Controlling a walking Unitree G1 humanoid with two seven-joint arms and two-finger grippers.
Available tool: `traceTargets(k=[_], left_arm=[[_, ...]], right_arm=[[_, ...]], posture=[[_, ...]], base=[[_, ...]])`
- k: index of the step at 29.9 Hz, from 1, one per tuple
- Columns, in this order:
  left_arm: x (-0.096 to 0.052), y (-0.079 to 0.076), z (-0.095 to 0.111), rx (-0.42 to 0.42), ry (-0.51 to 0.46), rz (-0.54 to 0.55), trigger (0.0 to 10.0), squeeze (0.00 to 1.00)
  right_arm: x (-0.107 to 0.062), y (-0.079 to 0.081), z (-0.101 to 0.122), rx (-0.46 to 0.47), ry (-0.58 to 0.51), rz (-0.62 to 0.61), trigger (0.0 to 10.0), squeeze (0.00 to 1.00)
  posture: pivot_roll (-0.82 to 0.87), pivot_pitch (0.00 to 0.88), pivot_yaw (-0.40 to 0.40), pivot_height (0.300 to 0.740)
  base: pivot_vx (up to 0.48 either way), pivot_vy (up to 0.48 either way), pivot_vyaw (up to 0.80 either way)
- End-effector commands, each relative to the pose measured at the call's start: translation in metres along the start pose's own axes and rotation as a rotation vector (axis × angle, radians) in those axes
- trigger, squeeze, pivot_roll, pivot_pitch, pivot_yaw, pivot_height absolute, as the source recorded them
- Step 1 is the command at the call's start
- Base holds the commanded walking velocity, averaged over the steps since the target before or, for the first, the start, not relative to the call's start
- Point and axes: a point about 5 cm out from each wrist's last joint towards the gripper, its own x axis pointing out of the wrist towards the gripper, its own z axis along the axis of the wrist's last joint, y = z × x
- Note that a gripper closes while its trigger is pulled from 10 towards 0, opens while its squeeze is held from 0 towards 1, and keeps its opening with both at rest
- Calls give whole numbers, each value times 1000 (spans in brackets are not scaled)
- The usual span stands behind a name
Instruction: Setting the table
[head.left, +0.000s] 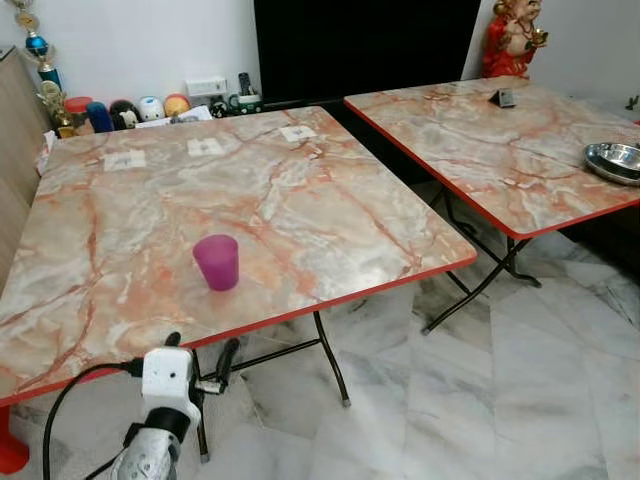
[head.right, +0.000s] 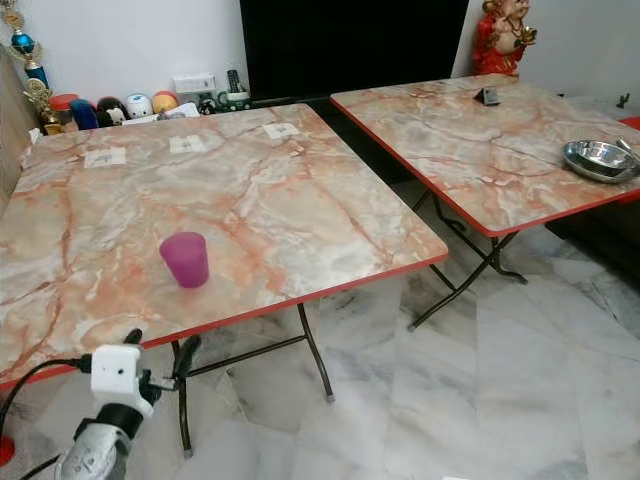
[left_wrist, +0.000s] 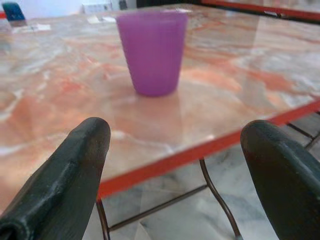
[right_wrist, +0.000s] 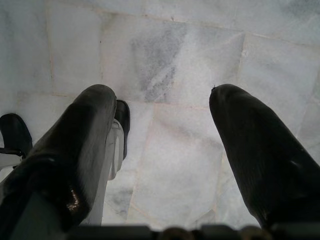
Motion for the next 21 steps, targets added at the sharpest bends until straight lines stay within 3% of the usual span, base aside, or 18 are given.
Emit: traceTargets(k=[1,17,21], left_arm=[[2,1,5,4,-10,2,10000,0],[6,7,13,1,-28,25,10000,0],[9,4,25,-22,-84,18,10000,0]], right_arm=[[0,-1,1,7,-7,-8,10000,0],[0,0,1,5,-7,-2,10000,0],[0,-1,1,3,-8,-2,10000,0]], posture=[[57,0,-40,740],[59,0,-39,740],[63,0,-42,740]], base=[[0,0,0],[0,0,0],[0,0,0]])
